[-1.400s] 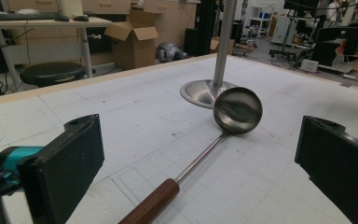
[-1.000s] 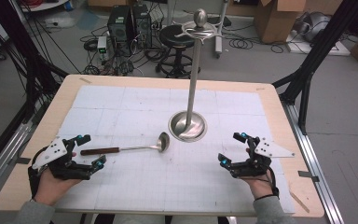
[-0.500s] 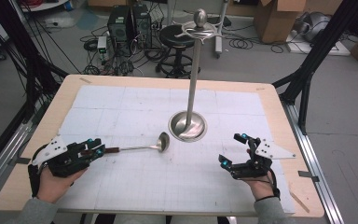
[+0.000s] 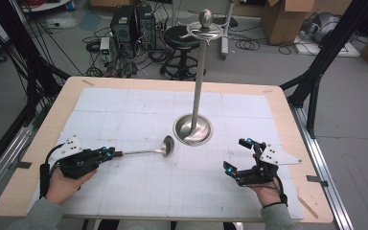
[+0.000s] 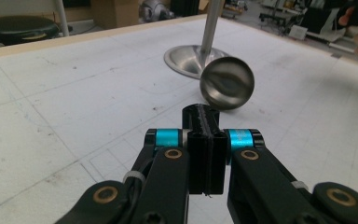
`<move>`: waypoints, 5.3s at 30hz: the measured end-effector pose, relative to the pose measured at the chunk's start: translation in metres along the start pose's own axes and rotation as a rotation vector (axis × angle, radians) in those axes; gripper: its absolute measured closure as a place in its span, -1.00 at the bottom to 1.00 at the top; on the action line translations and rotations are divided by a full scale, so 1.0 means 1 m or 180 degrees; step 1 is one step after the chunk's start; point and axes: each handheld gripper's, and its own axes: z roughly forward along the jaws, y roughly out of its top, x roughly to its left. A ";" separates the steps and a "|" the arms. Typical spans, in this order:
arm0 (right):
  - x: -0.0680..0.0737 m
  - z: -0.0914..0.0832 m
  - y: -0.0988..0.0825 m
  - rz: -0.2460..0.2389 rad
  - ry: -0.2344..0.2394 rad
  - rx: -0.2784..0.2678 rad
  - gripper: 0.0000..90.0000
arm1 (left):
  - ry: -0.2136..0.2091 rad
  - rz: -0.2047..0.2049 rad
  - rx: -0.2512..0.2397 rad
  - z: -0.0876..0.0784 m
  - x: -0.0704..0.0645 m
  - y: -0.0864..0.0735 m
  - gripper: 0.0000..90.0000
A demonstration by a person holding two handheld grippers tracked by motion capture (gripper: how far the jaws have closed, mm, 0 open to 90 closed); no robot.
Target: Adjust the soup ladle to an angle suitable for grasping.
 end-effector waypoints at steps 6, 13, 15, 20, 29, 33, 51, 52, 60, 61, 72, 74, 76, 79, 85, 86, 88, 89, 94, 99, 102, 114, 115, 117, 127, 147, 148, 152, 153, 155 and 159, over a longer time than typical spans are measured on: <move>-0.001 -0.001 0.000 0.0025 -0.0027 -0.0008 -0.97 | 0.0112 0.0047 0.0185 0.017 -0.001 0.002 0.99; 0.001 -0.001 -0.001 0.0002 -0.0090 0.0007 -0.97 | 0.0097 0.0031 0.0293 0.034 -0.004 0.003 0.99; 0.001 -0.001 -0.001 0.0012 -0.0107 0.0015 -0.97 | 0.0112 0.0049 0.0355 0.040 -0.003 0.002 0.99; 0.001 -0.001 -0.001 0.0016 -0.0099 0.0004 -0.97 | 0.0116 0.0089 0.0444 0.051 -0.005 0.004 0.99; 0.002 -0.002 0.000 -0.0004 -0.0112 -0.0019 -0.97 | 0.0125 0.0156 0.0659 0.078 -0.011 0.007 0.99; 0.002 -0.004 0.001 -0.0022 -0.0120 -0.0071 -0.97 | 0.0114 0.0141 0.0633 0.085 -0.013 0.012 1.00; 0.002 -0.006 0.001 -0.0014 -0.0110 -0.0089 -0.97 | 0.0092 0.0118 0.0786 0.134 -0.017 0.019 1.00; 0.003 -0.006 0.001 -0.0014 -0.0101 -0.0076 -0.97 | 0.0094 0.0180 0.0828 0.138 -0.017 0.018 1.00; 0.003 -0.007 0.001 -0.0022 -0.0096 -0.0098 -0.97 | 0.0117 0.0242 0.1004 0.149 -0.020 0.018 1.00; 0.003 -0.007 0.001 -0.0014 -0.0099 -0.0103 -0.97 | 0.0135 0.0229 0.1050 0.150 -0.020 0.017 1.00; 0.005 -0.007 0.001 -0.0031 -0.0051 -0.0112 -0.97 | 0.0108 0.0177 0.1098 0.155 -0.020 0.013 1.00; 0.006 -0.007 0.001 -0.0026 -0.0038 -0.0106 -0.97 | 0.0101 0.0124 0.1097 0.155 -0.019 0.013 1.00; 0.006 -0.007 0.001 -0.0039 -0.0038 -0.0107 -0.97 | 0.0082 0.0133 0.1101 0.155 -0.018 0.013 1.00; 0.006 -0.007 0.001 -0.0021 -0.0030 -0.0090 -0.97 | 0.0083 0.0100 0.1098 0.155 -0.018 0.012 1.00; 0.006 -0.007 0.001 -0.0042 -0.0032 -0.0093 -0.97 | 0.0053 0.0046 0.1121 0.154 -0.019 0.012 1.00; 0.006 -0.007 0.001 -0.0038 -0.0033 -0.0090 -0.97 | 0.0048 0.0053 0.1125 0.154 -0.019 0.012 1.00; 0.005 -0.007 0.001 -0.0043 -0.0042 -0.0093 -0.97 | 0.0047 0.0049 0.1135 0.153 -0.020 0.012 1.00; 0.006 -0.007 0.001 -0.0023 -0.0035 -0.0081 -0.97 | 0.0039 0.0046 0.1130 0.153 -0.020 0.012 1.00; 0.006 -0.007 0.001 -0.0033 -0.0037 -0.0078 -0.97 | 0.0006 0.0063 0.1144 0.151 -0.023 0.011 1.00; 0.006 -0.007 0.001 -0.0030 -0.0039 -0.0072 -0.97 | -0.0046 0.0115 0.1204 0.147 -0.029 0.011 1.00; 0.006 -0.008 0.001 -0.0029 -0.0051 -0.0072 -0.97 | -0.0073 0.0159 0.1232 0.144 -0.032 0.011 1.00; 0.005 -0.007 0.001 -0.0029 -0.0040 -0.0072 -0.97 | -0.0161 0.0132 0.1217 0.132 -0.039 0.004 1.00; 0.005 -0.007 0.001 -0.0032 -0.0034 -0.0076 -0.97 | -0.0150 0.0121 0.1212 0.132 -0.040 0.004 1.00; 0.005 -0.007 0.001 -0.0040 -0.0034 -0.0080 -0.97 | -0.0146 0.0123 0.1211 0.131 -0.040 0.004 1.00; 0.005 -0.007 0.001 -0.0037 -0.0042 -0.0081 -0.97 | -0.0264 0.0201 0.1357 0.124 -0.046 0.005 1.00; 0.005 -0.006 0.001 -0.0026 -0.0026 -0.0061 -0.97 | -0.0479 0.0233 0.1350 0.098 -0.061 -0.006 1.00; 0.005 -0.006 0.001 -0.0035 -0.0026 -0.0061 -0.97 | -0.0488 0.0245 0.1361 0.097 -0.061 -0.006 1.00; 0.005 -0.006 0.001 -0.0045 -0.0022 -0.0065 -0.97 | -0.0512 0.0268 0.1370 0.091 -0.066 -0.008 1.00; 0.005 -0.006 0.001 -0.0042 -0.0025 -0.0067 -0.97 | -0.0518 0.0267 0.1362 0.090 -0.067 -0.009 1.00; 0.005 -0.006 0.001 -0.0048 -0.0022 -0.0067 -0.97 | -0.0523 0.0273 0.1360 0.089 -0.068 -0.009 1.00; 0.005 -0.005 0.001 -0.0040 -0.0016 -0.0060 -0.97 | -0.0457 0.0390 0.1295 0.086 -0.070 -0.005 1.00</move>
